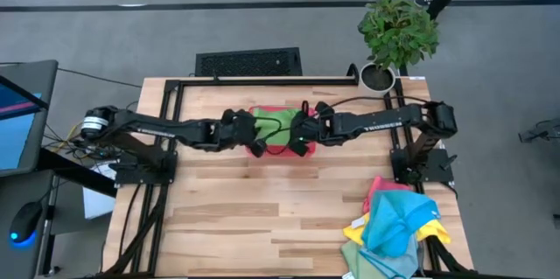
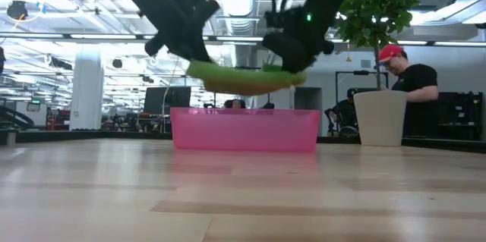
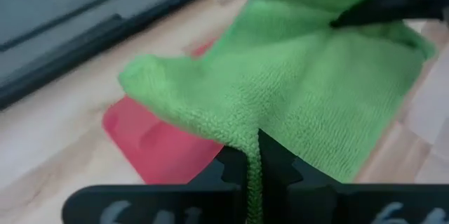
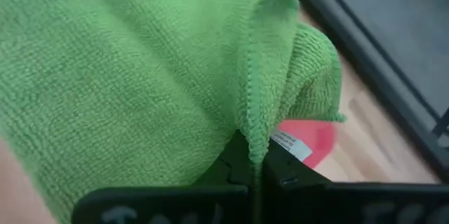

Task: Fold microfiber towels
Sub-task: Put the green microfiber cloth into the red bin

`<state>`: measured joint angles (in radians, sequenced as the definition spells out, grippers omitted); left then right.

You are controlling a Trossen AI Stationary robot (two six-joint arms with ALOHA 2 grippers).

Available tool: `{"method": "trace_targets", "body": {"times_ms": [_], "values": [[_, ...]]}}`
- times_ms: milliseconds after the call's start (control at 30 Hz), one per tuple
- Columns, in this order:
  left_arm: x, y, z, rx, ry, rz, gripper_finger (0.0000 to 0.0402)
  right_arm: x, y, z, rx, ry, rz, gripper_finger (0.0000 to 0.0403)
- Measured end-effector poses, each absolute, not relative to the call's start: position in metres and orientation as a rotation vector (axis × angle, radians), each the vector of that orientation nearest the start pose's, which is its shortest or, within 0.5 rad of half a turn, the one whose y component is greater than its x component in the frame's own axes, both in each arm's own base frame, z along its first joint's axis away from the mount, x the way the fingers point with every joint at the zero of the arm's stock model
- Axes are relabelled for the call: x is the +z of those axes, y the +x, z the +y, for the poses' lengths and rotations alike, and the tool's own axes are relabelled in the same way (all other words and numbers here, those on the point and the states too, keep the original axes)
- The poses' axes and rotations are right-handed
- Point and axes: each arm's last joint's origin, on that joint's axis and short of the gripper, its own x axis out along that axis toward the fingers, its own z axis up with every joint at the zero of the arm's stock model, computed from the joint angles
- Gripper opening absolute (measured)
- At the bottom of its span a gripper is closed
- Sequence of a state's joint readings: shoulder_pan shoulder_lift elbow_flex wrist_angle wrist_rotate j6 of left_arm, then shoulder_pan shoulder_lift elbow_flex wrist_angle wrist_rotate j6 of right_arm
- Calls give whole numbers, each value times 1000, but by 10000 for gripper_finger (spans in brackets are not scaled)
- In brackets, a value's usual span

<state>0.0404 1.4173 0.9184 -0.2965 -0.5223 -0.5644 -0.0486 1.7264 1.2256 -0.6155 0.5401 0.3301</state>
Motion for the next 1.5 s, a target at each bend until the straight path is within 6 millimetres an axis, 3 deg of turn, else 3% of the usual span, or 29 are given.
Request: {"method": "trace_targets", "body": {"times_ms": [233, 733, 1033, 1400, 1500], "values": [[210, 300, 47, 741, -325, 677, 0, 195, 340, -53, -663, 76, 971, 24], [183, 307, 63, 767, -324, 770, 3, 192, 342, -64, -627, 137, 964, 40], [184, 306, 64, 781, -322, 762, 73, 192, 341, -65, -620, 155, 972, 78], [185, 307, 63, 755, -297, 768, 159, 192, 339, -75, -630, 177, 973, 180], [193, 306, 61, 680, -322, 748, 167, 203, 335, -75, -628, 176, 953, 194]]}}
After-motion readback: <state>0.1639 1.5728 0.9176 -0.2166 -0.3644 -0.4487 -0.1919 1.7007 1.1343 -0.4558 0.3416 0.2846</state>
